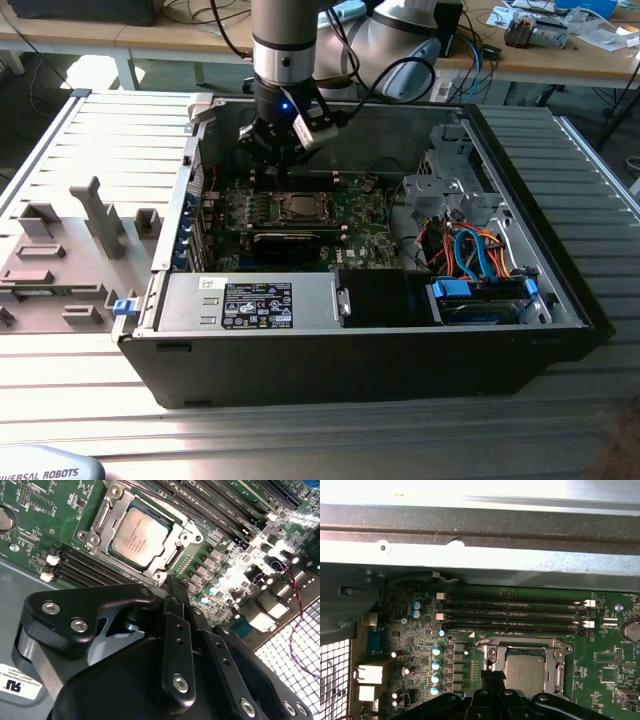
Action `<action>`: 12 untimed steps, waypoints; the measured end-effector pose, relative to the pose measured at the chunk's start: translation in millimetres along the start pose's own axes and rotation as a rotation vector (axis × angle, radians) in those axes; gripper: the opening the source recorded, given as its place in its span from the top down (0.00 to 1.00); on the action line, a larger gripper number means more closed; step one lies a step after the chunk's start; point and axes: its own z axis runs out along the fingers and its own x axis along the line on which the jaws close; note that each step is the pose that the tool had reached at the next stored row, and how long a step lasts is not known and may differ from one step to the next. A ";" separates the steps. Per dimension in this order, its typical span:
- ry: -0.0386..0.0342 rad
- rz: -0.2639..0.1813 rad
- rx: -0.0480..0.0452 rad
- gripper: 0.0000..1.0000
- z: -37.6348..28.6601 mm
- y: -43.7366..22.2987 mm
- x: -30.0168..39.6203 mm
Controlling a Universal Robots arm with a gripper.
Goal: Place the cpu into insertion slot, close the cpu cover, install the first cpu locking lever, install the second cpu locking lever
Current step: 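Install the first cpu locking lever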
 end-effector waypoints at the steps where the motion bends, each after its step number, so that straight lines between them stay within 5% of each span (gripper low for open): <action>1: 0.0000 0.000 0.0000 0.89 0.0 0.0 0.5; 12: 0.0001 0.000 0.0001 0.89 0.2 7.3 18.8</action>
